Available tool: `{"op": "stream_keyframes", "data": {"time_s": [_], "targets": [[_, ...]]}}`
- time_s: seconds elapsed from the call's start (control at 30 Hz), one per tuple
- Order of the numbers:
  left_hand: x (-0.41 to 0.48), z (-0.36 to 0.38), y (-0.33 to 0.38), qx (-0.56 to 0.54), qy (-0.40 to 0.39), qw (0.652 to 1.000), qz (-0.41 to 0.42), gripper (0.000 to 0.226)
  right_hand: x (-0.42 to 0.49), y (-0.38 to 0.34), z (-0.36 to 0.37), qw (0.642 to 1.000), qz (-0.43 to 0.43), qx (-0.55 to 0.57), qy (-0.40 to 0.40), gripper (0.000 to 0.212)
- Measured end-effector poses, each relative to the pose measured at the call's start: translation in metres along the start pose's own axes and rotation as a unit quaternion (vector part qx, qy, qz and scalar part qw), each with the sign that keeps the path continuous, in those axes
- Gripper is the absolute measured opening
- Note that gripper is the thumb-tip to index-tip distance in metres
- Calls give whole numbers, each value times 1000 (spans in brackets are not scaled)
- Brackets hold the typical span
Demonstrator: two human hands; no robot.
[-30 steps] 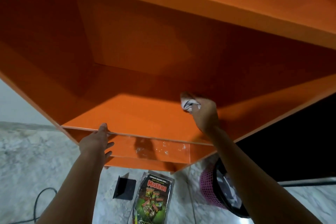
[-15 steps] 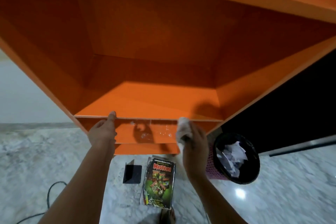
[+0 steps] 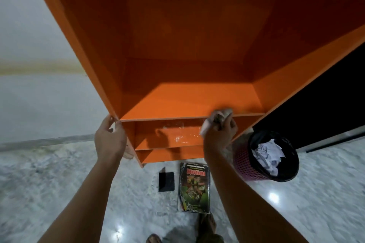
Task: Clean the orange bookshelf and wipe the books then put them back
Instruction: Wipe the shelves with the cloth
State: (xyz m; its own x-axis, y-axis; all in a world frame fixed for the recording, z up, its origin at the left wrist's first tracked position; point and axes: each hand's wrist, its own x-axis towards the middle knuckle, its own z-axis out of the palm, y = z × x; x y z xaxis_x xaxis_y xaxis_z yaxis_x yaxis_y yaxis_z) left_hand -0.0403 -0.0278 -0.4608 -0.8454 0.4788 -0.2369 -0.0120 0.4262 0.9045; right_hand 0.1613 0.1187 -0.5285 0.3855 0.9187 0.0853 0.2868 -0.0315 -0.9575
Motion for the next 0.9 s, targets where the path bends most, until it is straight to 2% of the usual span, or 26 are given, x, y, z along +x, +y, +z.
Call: {"op": "stream_keyframes", "data": {"time_s": [0.13,0.23,0.3,0.37,0.4,0.43,0.5,0.53,0.6,0.67,0.77,0.8,0.83,0.9], "targets": [[7,-14,5,5,-45,999,-9,37,-69,-19,44,999,19,22,-37,49],[13,-20,4,18,-55,998,-21,38,-119,-33,68,997,-39,20,-56,54],[19,-23,1,30,-51,998,-14,38,-146,-37,80,993,-57,-14,-100,54],[25,-26,-1,27,-53,998,-17,34,-168,-42,92,980,-52,-26,-193,40],[27,-28,-2,22,-59,998,-20,33,-176,-49,92,968,-49,-19,-247,25],[29,-28,-3,16,-72,997,-22,32,-183,-55,93,948,-44,5,-315,20],[32,-31,-4,9,-87,996,-27,36,-188,-59,87,902,-95,18,-421,22],[34,-33,-3,8,-85,996,-30,39,-182,-63,81,888,-143,-14,-437,23],[35,-33,-1,14,-65,997,-30,40,-164,-64,65,868,-225,-64,-438,41],[31,-27,0,16,-38,999,-16,35,-136,-63,44,876,-257,-79,-401,58],[21,-10,-6,-7,-24,999,-19,34,-77,-69,19,891,-350,-168,-233,49],[19,-4,-8,-9,-27,999,-31,37,-54,-74,12,907,-337,-164,-191,47],[17,1,-10,-13,-29,998,-46,40,-32,-81,5,922,-317,-151,-166,43],[15,12,-12,-29,-28,996,-76,43,11,-87,-1,921,-310,-175,-157,23]]}}
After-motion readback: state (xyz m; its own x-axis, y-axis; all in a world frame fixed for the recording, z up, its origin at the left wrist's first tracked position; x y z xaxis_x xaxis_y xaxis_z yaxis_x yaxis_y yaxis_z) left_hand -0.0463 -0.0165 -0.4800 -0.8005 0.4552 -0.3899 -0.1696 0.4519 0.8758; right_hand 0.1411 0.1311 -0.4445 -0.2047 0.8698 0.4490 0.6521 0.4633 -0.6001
